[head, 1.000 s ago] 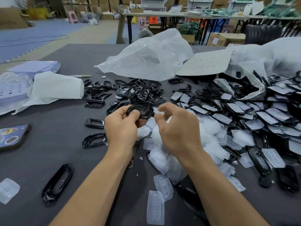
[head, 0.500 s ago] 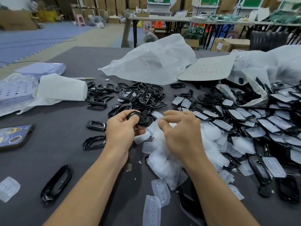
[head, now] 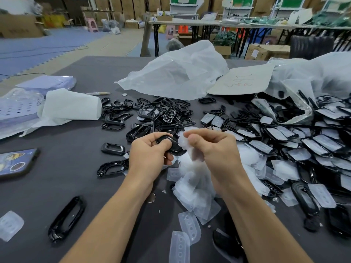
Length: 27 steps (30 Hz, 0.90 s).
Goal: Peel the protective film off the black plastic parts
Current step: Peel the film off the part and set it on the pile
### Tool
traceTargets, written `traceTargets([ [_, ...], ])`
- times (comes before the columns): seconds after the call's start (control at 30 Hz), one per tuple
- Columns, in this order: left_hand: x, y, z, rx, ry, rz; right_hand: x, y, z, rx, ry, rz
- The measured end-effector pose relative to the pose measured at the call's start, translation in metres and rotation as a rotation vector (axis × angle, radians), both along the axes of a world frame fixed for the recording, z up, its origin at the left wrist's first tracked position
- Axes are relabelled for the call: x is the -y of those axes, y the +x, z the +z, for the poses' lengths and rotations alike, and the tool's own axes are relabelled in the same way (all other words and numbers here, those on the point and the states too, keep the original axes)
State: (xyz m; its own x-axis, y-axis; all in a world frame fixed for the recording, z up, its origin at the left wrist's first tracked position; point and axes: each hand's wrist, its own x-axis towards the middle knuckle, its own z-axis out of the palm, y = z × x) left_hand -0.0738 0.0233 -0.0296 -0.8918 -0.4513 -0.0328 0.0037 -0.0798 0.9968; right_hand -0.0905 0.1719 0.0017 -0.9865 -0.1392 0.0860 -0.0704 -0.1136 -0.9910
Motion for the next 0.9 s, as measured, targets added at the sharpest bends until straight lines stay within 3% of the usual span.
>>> traceTargets([
  [0.23, 0.003, 0.001, 0.004, -0.016, 0.035, 0.091, -0.004, -0.005, -0.008, -0.024, 0.176, -0.017],
  [0.43, -0.003, 0.007, 0.009, -0.026, 0.083, -0.222, -0.004, -0.007, -0.009, -0.072, 0.202, 0.008],
  [0.77, -0.004, 0.004, 0.005, -0.043, 0.081, 0.083, -0.008, -0.009, -0.013, -0.022, 0.079, -0.076],
  [0.9, -0.005, 0.009, 0.013, -0.172, 0.025, -0.046, -0.006, -0.01, -0.013, 0.012, 0.053, -0.088],
])
